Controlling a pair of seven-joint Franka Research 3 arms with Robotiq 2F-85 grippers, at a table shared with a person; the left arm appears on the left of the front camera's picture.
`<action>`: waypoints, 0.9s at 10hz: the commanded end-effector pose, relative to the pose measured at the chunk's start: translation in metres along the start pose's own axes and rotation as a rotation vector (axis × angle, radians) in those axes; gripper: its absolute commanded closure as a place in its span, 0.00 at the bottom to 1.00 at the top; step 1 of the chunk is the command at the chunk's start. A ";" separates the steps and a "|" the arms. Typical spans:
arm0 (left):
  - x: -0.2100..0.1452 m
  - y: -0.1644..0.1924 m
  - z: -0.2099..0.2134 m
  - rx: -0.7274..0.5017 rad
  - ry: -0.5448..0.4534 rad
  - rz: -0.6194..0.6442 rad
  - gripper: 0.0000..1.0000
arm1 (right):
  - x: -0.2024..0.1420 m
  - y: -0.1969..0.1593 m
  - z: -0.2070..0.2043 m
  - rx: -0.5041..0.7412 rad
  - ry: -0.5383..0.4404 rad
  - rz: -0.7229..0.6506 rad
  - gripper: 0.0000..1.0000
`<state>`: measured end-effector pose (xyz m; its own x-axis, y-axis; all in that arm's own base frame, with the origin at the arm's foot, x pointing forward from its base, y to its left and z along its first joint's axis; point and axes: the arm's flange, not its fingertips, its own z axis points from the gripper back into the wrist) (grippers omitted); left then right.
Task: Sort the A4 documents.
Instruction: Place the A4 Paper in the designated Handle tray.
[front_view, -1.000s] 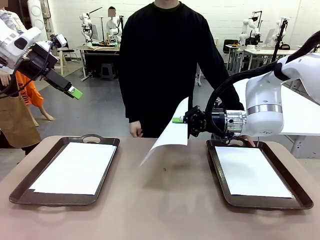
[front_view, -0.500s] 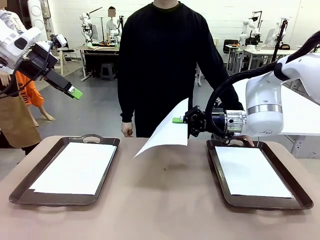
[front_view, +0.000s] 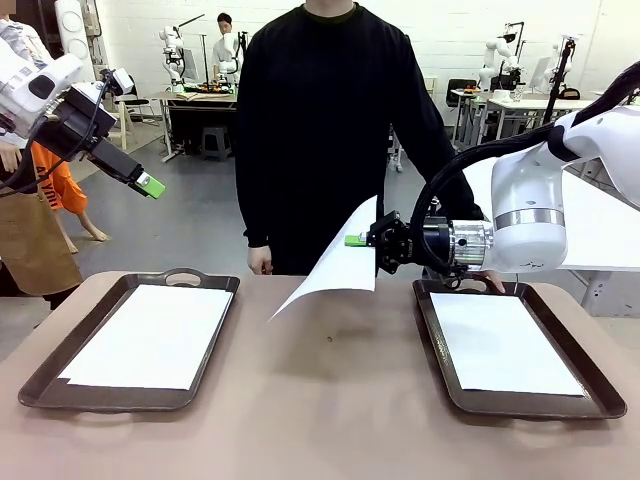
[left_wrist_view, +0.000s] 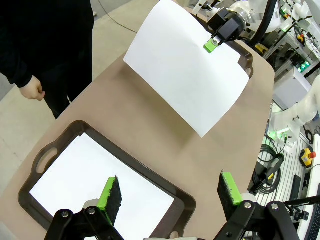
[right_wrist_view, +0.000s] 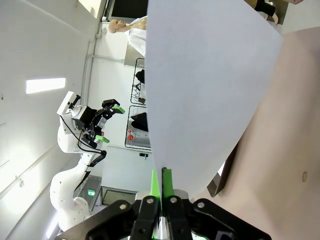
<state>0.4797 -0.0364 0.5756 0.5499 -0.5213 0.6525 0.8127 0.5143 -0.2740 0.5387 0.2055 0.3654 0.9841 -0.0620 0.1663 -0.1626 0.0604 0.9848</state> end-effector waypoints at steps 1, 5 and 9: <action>0.000 0.000 0.000 -0.001 0.000 0.000 0.00 | 0.000 0.000 0.000 -0.002 -0.005 -0.001 1.00; 0.000 0.000 0.000 -0.001 0.000 0.000 0.00 | -0.007 0.022 0.018 0.038 0.079 0.105 0.99; 0.000 0.000 0.000 -0.001 0.000 0.000 0.00 | -0.002 0.069 0.118 -0.012 0.271 0.225 0.99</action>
<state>0.4798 -0.0364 0.5757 0.5499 -0.5213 0.6525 0.8127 0.5143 -0.2739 0.5131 0.1121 0.4392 0.9186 0.1916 0.3458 -0.3626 0.0599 0.9300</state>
